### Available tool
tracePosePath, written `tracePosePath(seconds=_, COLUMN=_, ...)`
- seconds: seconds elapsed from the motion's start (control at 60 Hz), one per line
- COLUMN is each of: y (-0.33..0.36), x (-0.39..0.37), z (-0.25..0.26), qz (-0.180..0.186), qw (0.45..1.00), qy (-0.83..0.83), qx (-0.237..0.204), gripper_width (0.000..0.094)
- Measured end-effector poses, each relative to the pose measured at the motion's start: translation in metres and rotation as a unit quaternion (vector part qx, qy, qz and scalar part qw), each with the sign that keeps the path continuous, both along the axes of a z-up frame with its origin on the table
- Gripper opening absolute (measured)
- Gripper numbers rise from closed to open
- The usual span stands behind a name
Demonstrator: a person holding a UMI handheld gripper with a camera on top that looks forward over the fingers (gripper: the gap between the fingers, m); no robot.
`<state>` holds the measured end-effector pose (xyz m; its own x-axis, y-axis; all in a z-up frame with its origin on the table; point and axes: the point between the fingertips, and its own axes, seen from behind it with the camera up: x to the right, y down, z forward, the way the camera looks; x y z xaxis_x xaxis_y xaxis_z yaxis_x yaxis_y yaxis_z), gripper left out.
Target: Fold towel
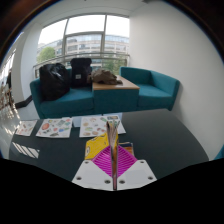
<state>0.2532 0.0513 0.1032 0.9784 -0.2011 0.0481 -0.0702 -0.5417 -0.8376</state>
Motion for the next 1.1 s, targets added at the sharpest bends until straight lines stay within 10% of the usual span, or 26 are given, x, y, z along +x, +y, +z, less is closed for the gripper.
tracePosePath(seconds=0.117, y=-0.014, x=0.069, z=-0.054, qz=-0.053, qw=0.997, qy=-0.028, qx=-0.04, gripper_width=0.004)
tracePosePath(seconds=0.233, y=-0.031, x=0.116, z=-0.086, qz=-0.092, qw=0.991, qy=-0.063, qx=-0.077, gripper_width=0.0273)
tracePosePath(seconds=0.483, y=-0.037, x=0.09, z=0.041, qz=-0.089, qw=0.994, qy=0.002, qx=0.065, gripper_width=0.0817)
tracePosePath(seconds=0.767, y=-0.091, x=-0.047, z=0.156, qz=0.012, qw=0.988, qy=0.039, qx=0.147, gripper_width=0.0853)
tracePosePath(seconds=1.1, y=-0.171, x=-0.189, z=0.125, qz=0.088, qw=0.988, qy=0.017, qx=0.127, gripper_width=0.0853)
